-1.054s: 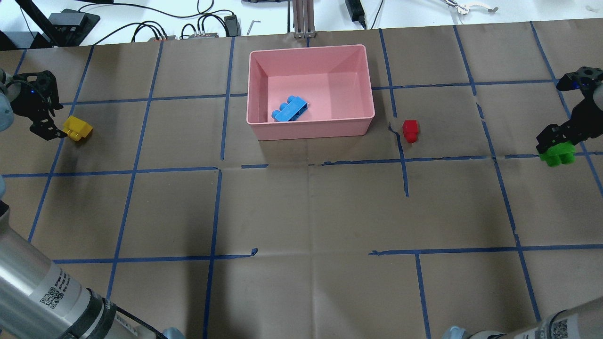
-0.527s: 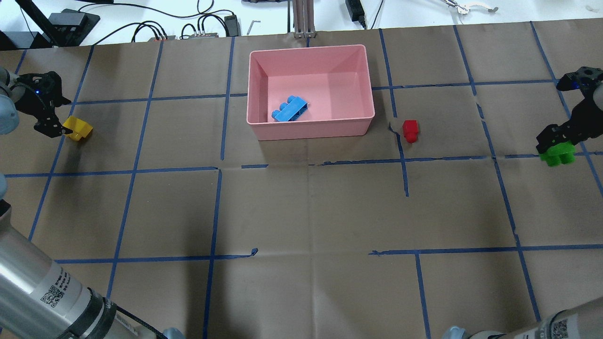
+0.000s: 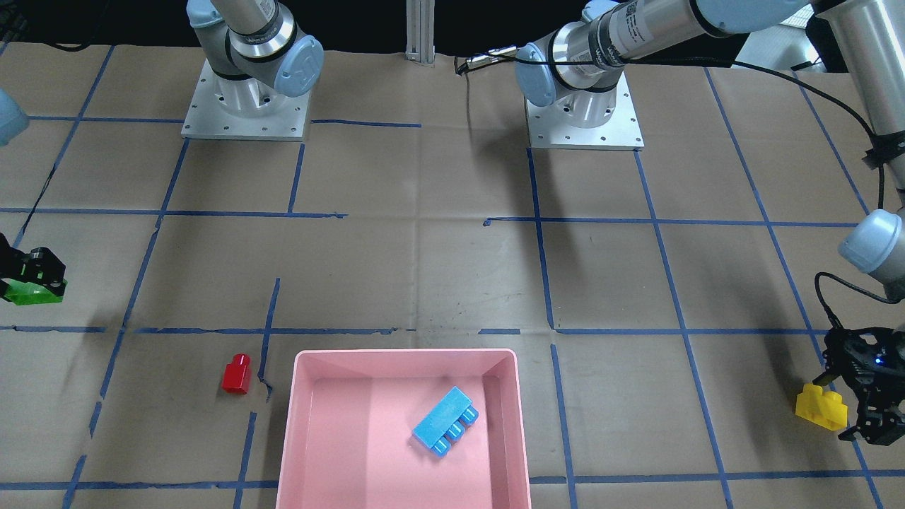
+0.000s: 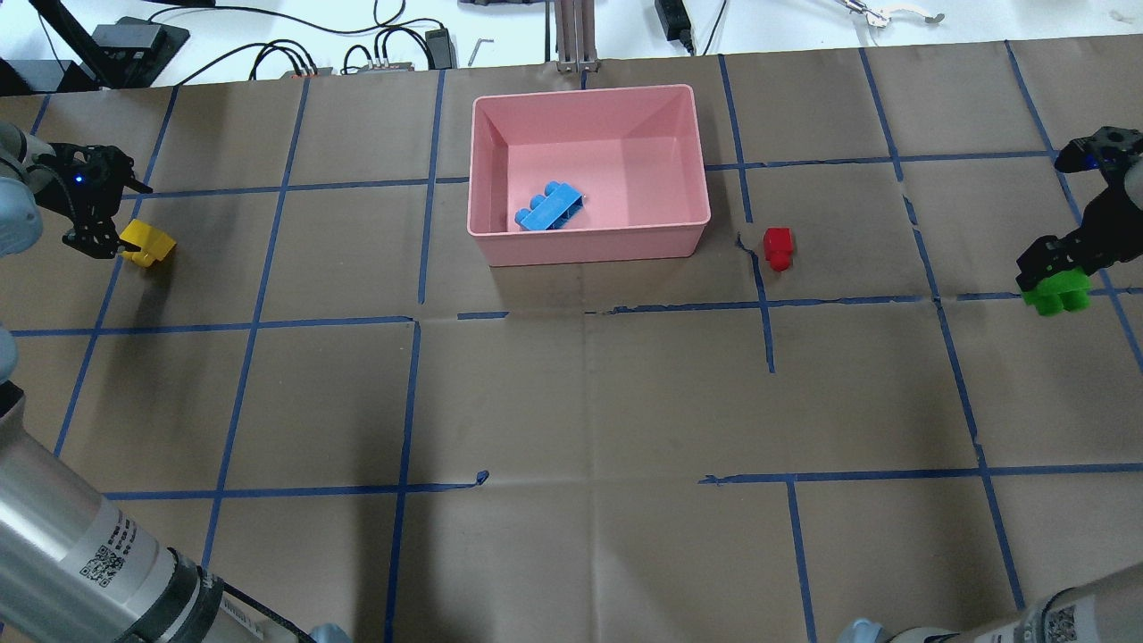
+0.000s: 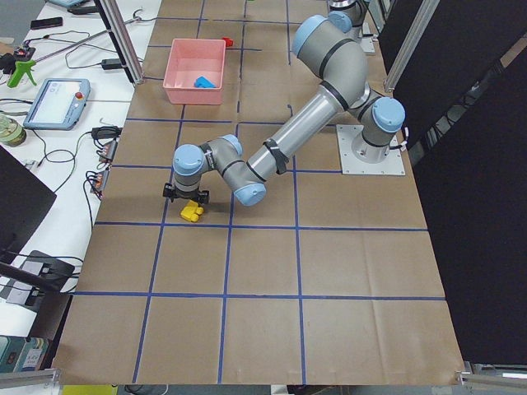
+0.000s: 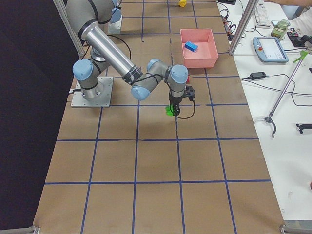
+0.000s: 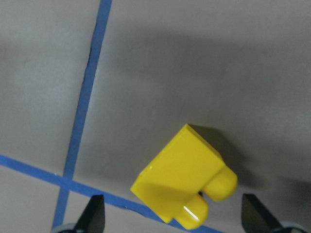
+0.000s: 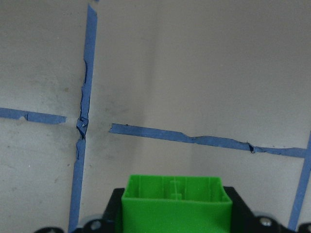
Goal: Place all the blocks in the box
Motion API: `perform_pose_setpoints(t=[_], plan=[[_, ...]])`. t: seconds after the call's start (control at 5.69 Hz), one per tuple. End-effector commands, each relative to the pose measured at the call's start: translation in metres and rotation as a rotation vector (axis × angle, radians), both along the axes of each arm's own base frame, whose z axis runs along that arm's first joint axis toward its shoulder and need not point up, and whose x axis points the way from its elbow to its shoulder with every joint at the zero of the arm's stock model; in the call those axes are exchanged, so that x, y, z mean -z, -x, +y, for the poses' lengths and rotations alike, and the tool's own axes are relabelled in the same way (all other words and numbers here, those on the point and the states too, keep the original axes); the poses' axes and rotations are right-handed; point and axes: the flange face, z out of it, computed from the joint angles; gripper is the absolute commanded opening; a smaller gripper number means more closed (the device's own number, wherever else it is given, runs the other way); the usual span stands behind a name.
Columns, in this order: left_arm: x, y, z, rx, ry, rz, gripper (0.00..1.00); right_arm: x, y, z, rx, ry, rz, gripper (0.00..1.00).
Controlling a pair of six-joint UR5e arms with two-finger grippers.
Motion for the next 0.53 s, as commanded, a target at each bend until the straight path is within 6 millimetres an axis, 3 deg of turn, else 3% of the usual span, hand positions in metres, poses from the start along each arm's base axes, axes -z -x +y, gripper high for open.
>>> perform_pose_setpoints(t=[0.0, 0.35], plan=[[0.0035, 0.0029, 0.0053, 0.055, -0.016, -0.012, 0.99, 0.0, 0.0, 0.0, 0.0, 0.0, 0.0, 0.51], [0.0094, -0.0038, 0.011, 0.046, -0.076, -0.077, 0.99, 0.0, 0.0, 0.0, 0.0, 0.0, 0.0, 0.51]])
